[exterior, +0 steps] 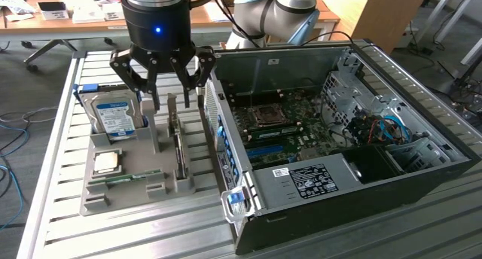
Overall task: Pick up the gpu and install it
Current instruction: 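Pick up the gpu and move the gpu toward the slot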
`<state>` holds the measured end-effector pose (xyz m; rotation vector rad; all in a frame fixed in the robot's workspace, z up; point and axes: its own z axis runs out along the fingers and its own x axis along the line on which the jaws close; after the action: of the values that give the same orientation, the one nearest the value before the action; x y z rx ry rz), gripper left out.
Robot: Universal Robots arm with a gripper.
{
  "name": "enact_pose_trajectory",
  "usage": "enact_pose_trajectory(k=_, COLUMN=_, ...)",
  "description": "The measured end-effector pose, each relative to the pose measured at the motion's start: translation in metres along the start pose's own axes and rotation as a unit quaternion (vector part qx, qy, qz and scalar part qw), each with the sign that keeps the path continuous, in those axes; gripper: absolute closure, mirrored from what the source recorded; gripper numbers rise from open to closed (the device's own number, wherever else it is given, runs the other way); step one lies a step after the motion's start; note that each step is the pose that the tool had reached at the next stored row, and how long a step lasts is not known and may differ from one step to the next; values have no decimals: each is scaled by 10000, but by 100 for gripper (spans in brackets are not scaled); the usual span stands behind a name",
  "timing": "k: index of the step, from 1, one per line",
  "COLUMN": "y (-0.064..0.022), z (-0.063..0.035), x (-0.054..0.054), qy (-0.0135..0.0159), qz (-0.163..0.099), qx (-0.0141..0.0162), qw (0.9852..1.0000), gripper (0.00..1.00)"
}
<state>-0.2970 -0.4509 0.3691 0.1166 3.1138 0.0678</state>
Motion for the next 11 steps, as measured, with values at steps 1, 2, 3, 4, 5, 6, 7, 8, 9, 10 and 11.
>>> enact_pose_trajectory(k=1, y=0, z=2, x=0, qy=-1, qz=0, qx=-1, qw=10000, gripper=47)
enact_pose_trajectory(k=2, y=0, z=3, x=0, qy=0, qz=0, qx=-1, qw=10000, gripper=47)
enact_pose_trajectory(k=3, y=0, z=5, x=0, qy=0, qz=0, qx=0, qw=10000, gripper=47)
enact_pose_trajectory(k=4, y=0, z=6, x=0, qy=-1, qz=0, qx=-1, qw=10000, gripper=47)
enact_pose_trajectory(k=5, y=0, z=6, x=0, qy=0, qz=0, qx=0, qw=10000, gripper=47)
enact_pose_trajectory(k=6, y=0, z=7, x=0, qy=-1, qz=0, qx=0, qw=10000, gripper=47)
enact_pose_trajectory(k=7, y=0, z=7, x=0, qy=-1, qz=0, qx=0, qw=10000, gripper=47)
enact_pose_trajectory(k=8, y=0, z=7, x=0, qy=-1, qz=0, qx=0, qw=10000, gripper=47)
enact_pose_trajectory(k=9, y=0, z=7, x=0, qy=-1, qz=0, qx=0, qw=10000, gripper=47)
enact_pose_trajectory(k=10, y=0, z=7, x=0, qy=-1, qz=0, qx=-1, qw=10000, gripper=47)
enact_pose_trajectory(k=11, y=0, z=9, x=0, qy=-1, qz=0, qx=-1, qw=10000, gripper=47)
